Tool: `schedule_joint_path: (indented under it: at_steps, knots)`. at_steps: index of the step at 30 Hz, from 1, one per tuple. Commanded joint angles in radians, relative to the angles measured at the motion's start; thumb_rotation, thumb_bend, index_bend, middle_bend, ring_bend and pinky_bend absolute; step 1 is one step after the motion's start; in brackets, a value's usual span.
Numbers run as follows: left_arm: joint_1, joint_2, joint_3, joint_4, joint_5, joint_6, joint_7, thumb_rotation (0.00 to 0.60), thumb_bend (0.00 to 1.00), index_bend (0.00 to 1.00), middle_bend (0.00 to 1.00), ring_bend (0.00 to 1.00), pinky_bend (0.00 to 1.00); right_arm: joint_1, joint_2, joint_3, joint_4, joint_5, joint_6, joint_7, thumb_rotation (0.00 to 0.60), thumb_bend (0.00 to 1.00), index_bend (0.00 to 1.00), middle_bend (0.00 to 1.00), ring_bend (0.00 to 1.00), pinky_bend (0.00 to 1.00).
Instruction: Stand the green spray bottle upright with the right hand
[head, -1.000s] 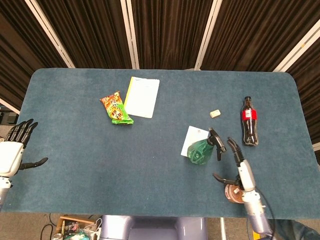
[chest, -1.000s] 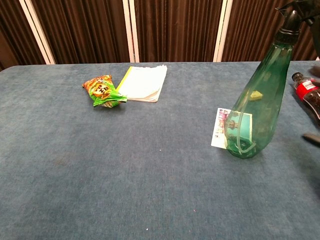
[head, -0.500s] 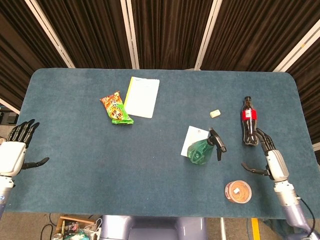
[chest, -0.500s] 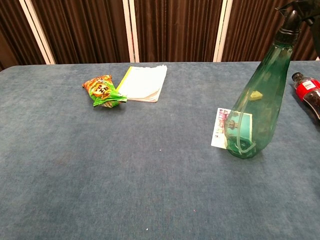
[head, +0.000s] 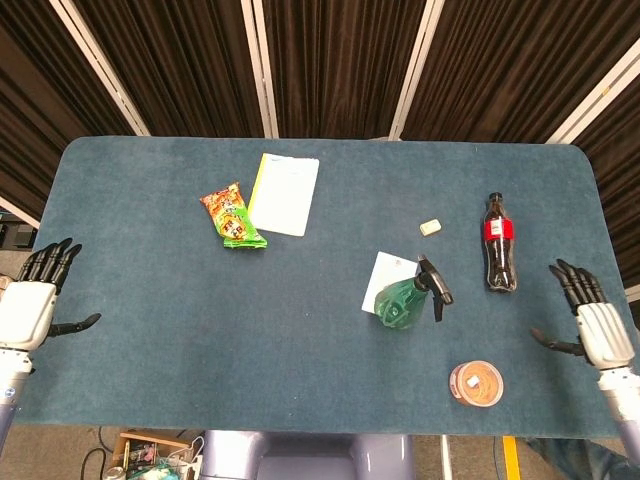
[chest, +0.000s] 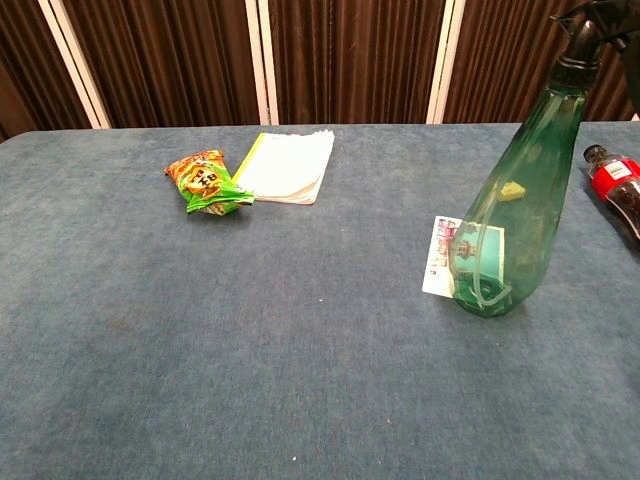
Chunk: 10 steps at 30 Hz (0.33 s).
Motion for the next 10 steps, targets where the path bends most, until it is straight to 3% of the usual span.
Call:
schedule_joint_path:
  at_steps: [1, 5, 10]
  knots:
    - [-0.003, -0.004, 0.002, 0.0, 0.003, -0.005, 0.007, 0.6, 0.09, 0.0, 0.0, 0.0, 0.09, 0.0, 0.11, 0.043, -0.11, 0.073, -0.083, -0.3, 0.6, 0.24, 0.0, 0.0, 0.0, 0.0]
    - [-0.011, -0.012, 0.006, 0.006, 0.005, -0.02, 0.016, 0.6, 0.09, 0.0, 0.0, 0.0, 0.09, -0.039, 0.194, 0.068, -0.445, 0.149, -0.089, -0.612, 0.6, 0.24, 0.0, 0.0, 0.0, 0.0]
    - [-0.015, -0.02, 0.007, 0.02, 0.002, -0.029, 0.015, 0.6, 0.09, 0.0, 0.0, 0.0, 0.09, -0.056, 0.226, 0.093, -0.709, 0.21, -0.064, -0.887, 0.6, 0.24, 0.0, 0.0, 0.0, 0.0]
